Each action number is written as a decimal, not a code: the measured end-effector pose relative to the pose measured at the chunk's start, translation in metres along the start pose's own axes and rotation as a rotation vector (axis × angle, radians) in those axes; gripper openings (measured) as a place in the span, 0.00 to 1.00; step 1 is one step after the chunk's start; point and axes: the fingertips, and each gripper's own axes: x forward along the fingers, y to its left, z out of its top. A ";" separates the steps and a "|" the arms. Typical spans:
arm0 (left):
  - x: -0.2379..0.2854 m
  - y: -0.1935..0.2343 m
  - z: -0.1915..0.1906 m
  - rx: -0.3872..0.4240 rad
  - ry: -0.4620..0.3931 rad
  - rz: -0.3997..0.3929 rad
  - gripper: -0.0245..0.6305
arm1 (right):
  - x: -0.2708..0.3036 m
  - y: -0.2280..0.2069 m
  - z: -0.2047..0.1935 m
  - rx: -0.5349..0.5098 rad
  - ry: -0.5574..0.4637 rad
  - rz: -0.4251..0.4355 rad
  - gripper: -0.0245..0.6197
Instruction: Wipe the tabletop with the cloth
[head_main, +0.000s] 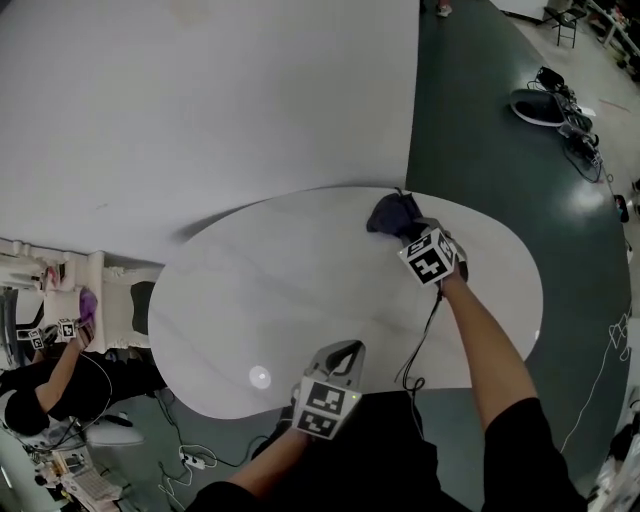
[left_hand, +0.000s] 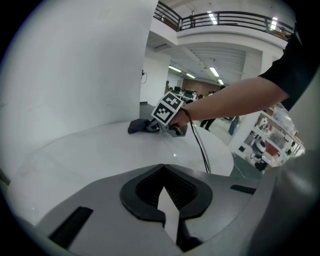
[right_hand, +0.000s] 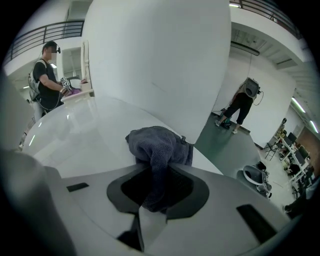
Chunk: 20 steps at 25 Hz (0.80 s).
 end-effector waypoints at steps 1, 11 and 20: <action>0.003 -0.005 0.002 0.012 0.005 -0.009 0.05 | -0.005 -0.005 -0.006 0.003 0.002 -0.006 0.13; 0.027 -0.061 0.021 0.133 0.037 -0.126 0.05 | -0.063 -0.055 -0.087 0.119 0.031 -0.110 0.13; 0.047 -0.111 0.024 0.247 0.056 -0.238 0.05 | -0.123 -0.087 -0.174 0.237 0.077 -0.226 0.13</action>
